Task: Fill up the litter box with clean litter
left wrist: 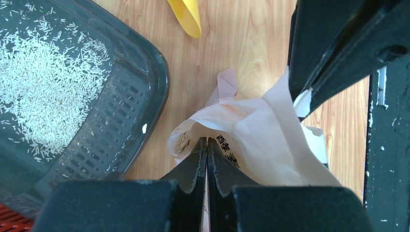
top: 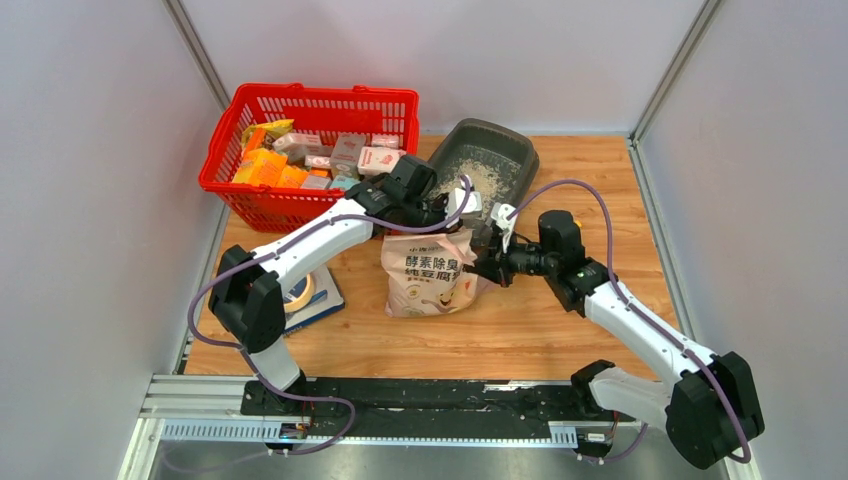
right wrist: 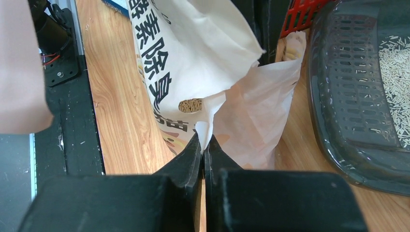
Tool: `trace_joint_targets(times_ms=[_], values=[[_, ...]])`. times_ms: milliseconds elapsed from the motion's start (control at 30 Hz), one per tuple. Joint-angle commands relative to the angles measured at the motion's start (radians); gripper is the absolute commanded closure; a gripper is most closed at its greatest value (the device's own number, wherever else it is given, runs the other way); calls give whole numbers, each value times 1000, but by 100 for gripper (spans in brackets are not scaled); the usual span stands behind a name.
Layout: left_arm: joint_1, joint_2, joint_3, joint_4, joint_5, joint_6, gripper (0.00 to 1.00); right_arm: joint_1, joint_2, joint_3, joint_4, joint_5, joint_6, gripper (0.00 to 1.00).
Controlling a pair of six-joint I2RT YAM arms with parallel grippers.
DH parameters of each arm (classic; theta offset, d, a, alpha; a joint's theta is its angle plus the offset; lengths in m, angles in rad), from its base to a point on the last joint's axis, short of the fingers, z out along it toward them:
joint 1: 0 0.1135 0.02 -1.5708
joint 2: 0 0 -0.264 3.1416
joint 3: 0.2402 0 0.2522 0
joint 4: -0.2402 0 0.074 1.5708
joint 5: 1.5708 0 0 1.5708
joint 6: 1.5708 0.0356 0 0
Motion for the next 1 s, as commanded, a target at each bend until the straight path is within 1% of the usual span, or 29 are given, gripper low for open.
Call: trace_joint_targets(times_ms=[0, 67, 167, 333, 400, 567, 733, 800, 833, 867, 967], values=[[-11, 18, 51, 71, 46, -90, 93, 3, 10, 35, -9, -15, -37, 94], [-11, 19, 50, 70, 54, -96, 94, -1, 16, 41, -23, -15, -50, 93], [-11, 19, 51, 44, 103, -93, 94, -16, 29, 52, -40, -18, -86, 90], [-11, 12, 47, 30, 179, -111, 94, -52, 42, 95, -84, -29, -156, 79], [-11, 13, 44, 33, 199, -123, 94, -59, 47, 104, -112, -41, -192, 77], [-11, 19, 44, 34, 199, -130, 94, -69, 47, 130, -173, -74, -274, 76], [-11, 23, 44, 33, 221, -140, 94, -79, 61, 141, -187, -78, -336, 72], [-11, 27, 42, 34, 212, -148, 93, -85, 73, 156, -189, -84, -345, 76], [-11, 26, 40, 36, 203, -153, 93, -89, 87, 162, -193, -103, -347, 80], [-9, 27, 34, 47, 184, -166, 93, -90, 93, 176, -192, -110, -345, 85], [-9, 27, 24, 92, 143, -211, 92, -92, 116, 190, -184, -152, -324, 91]])
